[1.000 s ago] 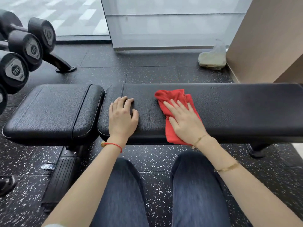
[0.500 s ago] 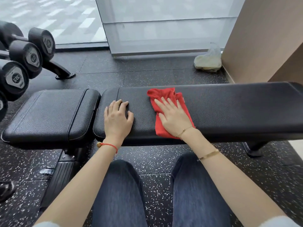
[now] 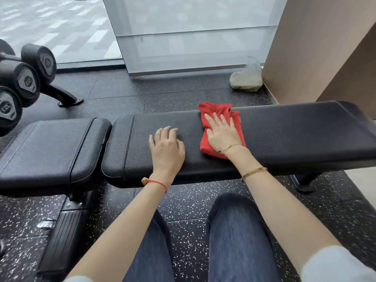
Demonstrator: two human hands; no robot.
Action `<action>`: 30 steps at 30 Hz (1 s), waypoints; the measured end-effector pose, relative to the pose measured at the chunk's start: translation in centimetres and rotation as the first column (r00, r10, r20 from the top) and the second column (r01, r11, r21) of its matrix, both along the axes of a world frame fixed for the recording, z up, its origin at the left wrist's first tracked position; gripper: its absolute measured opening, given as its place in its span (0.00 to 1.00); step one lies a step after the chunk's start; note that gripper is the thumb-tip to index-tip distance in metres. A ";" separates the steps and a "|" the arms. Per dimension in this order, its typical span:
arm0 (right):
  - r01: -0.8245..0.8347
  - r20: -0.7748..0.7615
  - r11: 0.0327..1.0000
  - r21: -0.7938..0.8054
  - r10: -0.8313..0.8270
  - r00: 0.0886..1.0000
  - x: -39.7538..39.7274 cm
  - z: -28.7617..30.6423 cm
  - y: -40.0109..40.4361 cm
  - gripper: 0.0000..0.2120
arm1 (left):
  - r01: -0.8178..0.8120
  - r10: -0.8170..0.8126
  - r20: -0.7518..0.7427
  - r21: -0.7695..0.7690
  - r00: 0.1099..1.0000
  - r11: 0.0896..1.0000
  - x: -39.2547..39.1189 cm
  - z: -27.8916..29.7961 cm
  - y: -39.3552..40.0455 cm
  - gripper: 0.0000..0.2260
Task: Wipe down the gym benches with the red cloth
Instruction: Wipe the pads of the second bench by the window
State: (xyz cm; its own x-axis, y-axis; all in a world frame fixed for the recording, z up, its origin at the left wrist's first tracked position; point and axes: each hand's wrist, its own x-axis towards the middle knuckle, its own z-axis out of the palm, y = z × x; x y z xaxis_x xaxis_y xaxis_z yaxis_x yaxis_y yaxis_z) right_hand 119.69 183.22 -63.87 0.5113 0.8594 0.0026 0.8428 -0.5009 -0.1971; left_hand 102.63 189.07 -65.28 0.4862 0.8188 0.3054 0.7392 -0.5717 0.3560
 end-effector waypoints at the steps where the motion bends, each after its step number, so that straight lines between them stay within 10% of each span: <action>1: -0.035 -0.002 0.999 0.010 0.035 0.999 -0.4 -0.1 -0.4 0.26 | 0.007 -0.007 -0.008 -0.005 1.000 1.000 0.6 0.0 -0.3 0.19; 6: -0.114 0.040 0.991 0.074 0.112 0.993 0.3 -0.7 -5.7 0.26 | 0.029 -0.029 -0.054 -0.006 0.998 1.000 2.3 -0.5 -1.3 0.18; 14: 0.219 -0.009 0.975 -0.024 -0.220 0.976 9.1 0.1 -5.5 0.26 | 0.006 -0.004 -0.044 0.039 0.999 0.999 2.6 -1.2 -1.4 0.18; 24: -0.154 0.056 0.987 0.034 0.152 0.987 1.7 -0.5 -3.8 0.27 | -0.017 0.018 -0.019 0.047 1.000 0.999 2.7 -1.0 -1.5 0.17; 30: -0.070 0.027 0.995 0.072 0.068 0.997 4.7 -0.7 -8.6 0.26 | -0.008 0.010 -0.043 0.032 0.999 0.999 2.7 -0.9 -1.6 0.17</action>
State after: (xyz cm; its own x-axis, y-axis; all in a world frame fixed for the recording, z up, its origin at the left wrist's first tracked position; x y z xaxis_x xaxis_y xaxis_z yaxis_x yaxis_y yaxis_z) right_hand 124.35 174.61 -64.58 0.4500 0.8896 0.0785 0.8798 -0.4266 -0.2100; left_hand 105.34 187.44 -66.19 0.4921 0.8135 0.3100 0.7589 -0.5753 0.3051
